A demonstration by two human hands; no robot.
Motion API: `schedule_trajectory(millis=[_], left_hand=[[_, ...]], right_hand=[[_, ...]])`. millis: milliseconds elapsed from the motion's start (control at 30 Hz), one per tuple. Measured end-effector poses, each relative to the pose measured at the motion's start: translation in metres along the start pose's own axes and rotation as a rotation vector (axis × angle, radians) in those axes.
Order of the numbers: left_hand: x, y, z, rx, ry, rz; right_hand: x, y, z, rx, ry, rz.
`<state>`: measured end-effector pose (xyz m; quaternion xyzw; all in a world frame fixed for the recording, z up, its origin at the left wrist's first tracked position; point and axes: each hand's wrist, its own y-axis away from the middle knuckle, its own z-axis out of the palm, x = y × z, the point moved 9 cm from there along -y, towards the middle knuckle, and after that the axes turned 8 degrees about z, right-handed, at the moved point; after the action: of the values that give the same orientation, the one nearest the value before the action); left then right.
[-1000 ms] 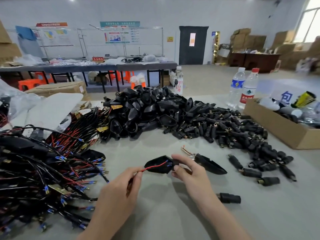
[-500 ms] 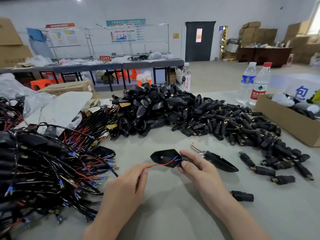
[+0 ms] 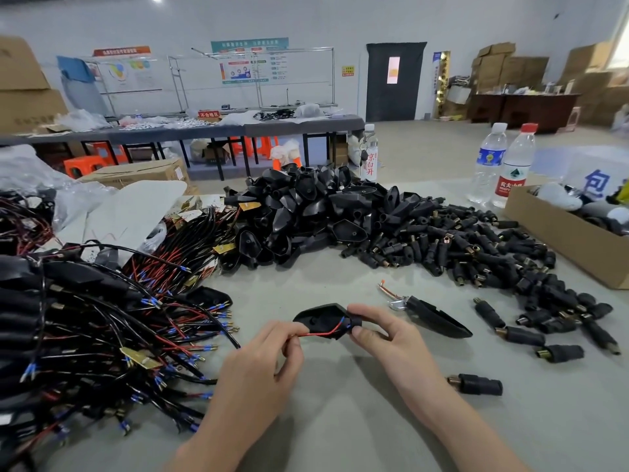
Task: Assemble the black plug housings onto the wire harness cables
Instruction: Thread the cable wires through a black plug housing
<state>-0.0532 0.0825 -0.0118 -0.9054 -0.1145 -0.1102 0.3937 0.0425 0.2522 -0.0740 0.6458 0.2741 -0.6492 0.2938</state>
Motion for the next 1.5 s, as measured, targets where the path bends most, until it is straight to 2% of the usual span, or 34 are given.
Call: schedule_trajectory(millis=[133,300,433,533,667,767,1033,1300,1500], left_hand=[[0.000,0.000,0.003,-0.008,0.031,-0.013],[-0.016,0.005,0.005,-0.019,-0.106,-0.117],[-0.020,0.006,0.008,-0.069,-0.178,-0.105],[-0.019,0.007,0.010,-0.090,-0.154,-0.101],[-0.026,0.010,0.010,-0.066,-0.056,-0.209],[-0.025,0.009,0.010,-0.045,-0.036,-0.213],[-0.025,0.012,0.022,-0.100,-0.021,-0.193],[-0.026,0.014,0.025,-0.157,-0.066,-0.277],[-0.013,0.010,0.032,-0.259,-0.145,-0.083]], right_hand=[[0.002,-0.001,0.000,-0.013,-0.010,0.010],[0.003,0.000,0.003,-0.071,-0.079,0.034],[0.005,0.001,0.006,-0.090,-0.066,0.053],[0.004,0.001,0.006,-0.093,-0.074,0.051],[0.003,0.003,0.010,-0.125,-0.025,0.038],[0.004,0.003,0.012,-0.153,-0.003,0.044],[0.019,-0.008,0.010,-0.147,-0.314,0.128],[0.018,-0.008,0.007,-0.098,-0.305,0.138],[0.015,-0.003,0.015,-0.176,-0.279,0.162]])
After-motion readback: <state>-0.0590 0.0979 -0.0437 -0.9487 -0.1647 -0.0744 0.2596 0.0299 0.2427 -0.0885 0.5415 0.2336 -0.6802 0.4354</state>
